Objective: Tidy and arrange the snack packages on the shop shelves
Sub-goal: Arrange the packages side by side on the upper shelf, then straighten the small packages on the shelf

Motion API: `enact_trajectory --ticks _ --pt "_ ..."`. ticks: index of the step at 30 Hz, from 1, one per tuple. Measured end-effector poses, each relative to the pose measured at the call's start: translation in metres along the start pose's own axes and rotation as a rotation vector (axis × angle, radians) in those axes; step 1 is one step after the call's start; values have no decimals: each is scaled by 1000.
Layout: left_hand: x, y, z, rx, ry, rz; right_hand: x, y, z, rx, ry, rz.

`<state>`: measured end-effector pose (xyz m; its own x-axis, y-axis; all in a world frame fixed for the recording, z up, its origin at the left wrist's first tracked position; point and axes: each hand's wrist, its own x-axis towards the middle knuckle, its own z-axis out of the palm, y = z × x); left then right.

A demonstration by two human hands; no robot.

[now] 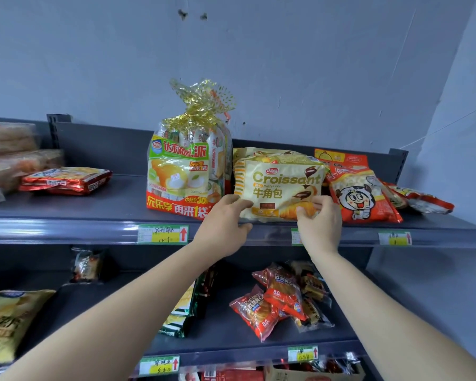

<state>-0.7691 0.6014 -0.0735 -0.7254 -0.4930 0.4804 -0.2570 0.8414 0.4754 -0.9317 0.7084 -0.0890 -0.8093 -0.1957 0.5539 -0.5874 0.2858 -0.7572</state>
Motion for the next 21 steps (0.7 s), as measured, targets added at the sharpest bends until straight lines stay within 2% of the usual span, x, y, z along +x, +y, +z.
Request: enact_trajectory --ticks 7,14,17,21 --pt "-22 -25 -53 -40 189 -64 -34 -57 23 191 -133 -138" --pt "-40 -89 -125 -79 309 -170 -84 -125 69 258 -215 -330" --pt "-43 -130 -157 -8 305 -231 -102 -154 98 287 -247 -362" --pt "-43 -186 -191 129 213 -311 -124 -192 142 318 -267 -359"
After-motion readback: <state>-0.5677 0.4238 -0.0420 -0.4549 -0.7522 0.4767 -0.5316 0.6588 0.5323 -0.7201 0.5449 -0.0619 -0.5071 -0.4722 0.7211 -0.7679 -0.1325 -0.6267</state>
